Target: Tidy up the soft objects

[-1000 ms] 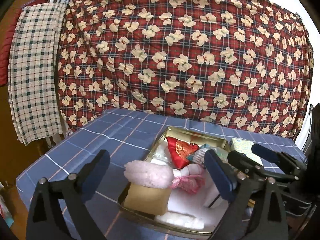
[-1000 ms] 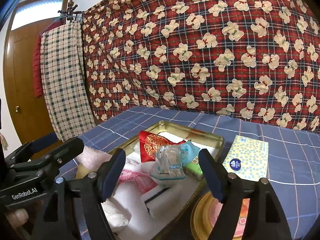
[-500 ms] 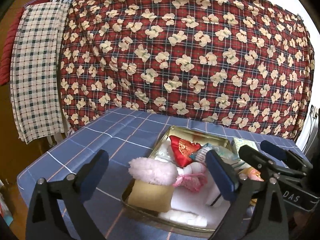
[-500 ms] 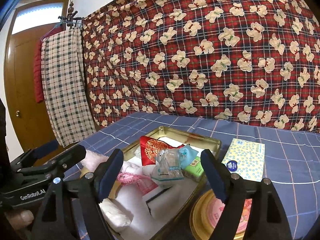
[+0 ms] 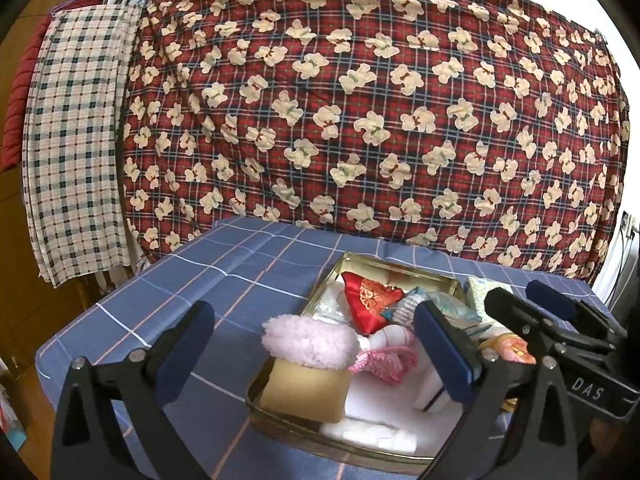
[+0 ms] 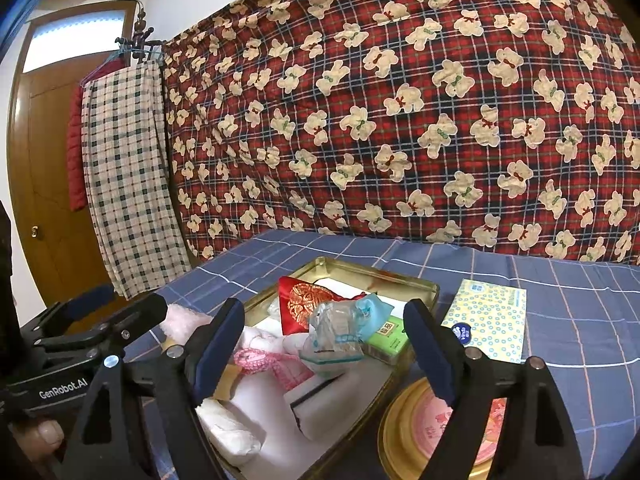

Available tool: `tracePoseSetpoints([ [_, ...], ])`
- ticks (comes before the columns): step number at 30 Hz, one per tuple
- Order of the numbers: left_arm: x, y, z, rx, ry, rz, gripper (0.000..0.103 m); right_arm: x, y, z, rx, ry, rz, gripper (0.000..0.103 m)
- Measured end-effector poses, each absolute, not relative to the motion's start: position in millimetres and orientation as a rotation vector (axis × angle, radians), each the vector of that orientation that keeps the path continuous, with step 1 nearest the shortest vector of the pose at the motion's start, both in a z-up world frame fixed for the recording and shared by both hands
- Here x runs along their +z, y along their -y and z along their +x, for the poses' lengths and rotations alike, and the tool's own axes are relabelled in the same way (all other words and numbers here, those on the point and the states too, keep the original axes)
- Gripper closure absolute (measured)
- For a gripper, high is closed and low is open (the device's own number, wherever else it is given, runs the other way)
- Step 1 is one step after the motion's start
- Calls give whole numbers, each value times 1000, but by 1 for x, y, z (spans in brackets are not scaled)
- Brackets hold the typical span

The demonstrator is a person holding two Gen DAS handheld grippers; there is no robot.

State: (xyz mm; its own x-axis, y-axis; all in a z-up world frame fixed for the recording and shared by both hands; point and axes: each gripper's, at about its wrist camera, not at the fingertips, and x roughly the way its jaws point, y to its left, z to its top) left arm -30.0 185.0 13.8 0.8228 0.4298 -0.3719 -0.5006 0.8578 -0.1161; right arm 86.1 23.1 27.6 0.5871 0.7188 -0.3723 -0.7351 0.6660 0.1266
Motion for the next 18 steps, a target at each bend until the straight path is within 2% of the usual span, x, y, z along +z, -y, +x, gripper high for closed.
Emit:
tracePoseSetpoints([
  [18,9,-192,-38,510,-357,-227,1,26,-22,88,850,-415,-38,16],
])
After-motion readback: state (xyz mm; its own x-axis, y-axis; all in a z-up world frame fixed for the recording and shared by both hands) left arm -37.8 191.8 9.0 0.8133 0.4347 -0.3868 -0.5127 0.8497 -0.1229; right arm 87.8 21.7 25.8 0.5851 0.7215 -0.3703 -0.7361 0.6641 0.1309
